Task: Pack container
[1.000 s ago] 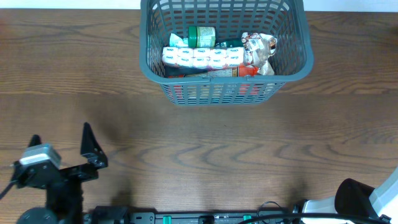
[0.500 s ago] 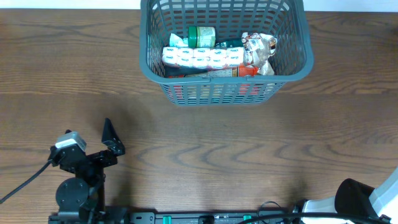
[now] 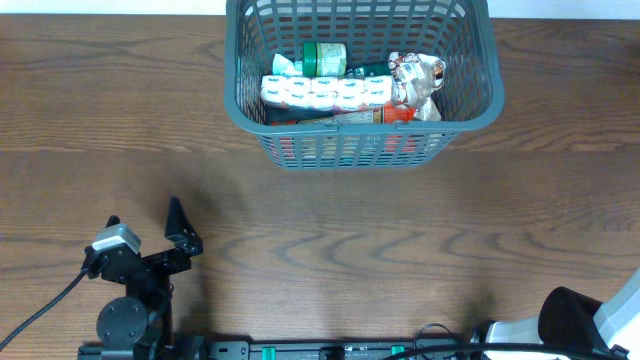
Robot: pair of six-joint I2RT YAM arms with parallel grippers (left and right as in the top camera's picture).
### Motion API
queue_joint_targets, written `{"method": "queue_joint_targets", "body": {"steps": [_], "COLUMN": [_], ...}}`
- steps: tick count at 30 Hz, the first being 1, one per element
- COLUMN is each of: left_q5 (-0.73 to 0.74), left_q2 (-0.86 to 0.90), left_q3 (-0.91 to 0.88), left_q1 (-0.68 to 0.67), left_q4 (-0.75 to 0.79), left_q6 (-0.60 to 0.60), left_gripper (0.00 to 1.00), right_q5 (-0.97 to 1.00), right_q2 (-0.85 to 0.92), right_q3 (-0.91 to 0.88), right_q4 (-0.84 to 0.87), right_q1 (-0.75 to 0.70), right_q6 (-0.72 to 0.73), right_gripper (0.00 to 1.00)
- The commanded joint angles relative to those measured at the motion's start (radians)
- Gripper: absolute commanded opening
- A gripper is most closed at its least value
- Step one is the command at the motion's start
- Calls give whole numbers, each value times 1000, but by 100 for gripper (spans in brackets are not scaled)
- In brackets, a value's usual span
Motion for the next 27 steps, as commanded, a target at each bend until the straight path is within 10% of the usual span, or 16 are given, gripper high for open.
{"method": "queue_joint_targets", "body": {"steps": [1, 27], "left_q5": [11, 10], "left_q2": [-7, -7], "left_q3": [-38, -256], "left_q1": [12, 12], "left_q4": [28, 151], "left_q6": [-6, -1], "left_gripper": [99, 99], "right_q5": [6, 6], "right_q2": [-1, -1], "right_q3": [-1, -1], "right_q4": [0, 0], "right_q1": [-2, -2], "right_q6": [17, 17], "right_gripper": [99, 99]}}
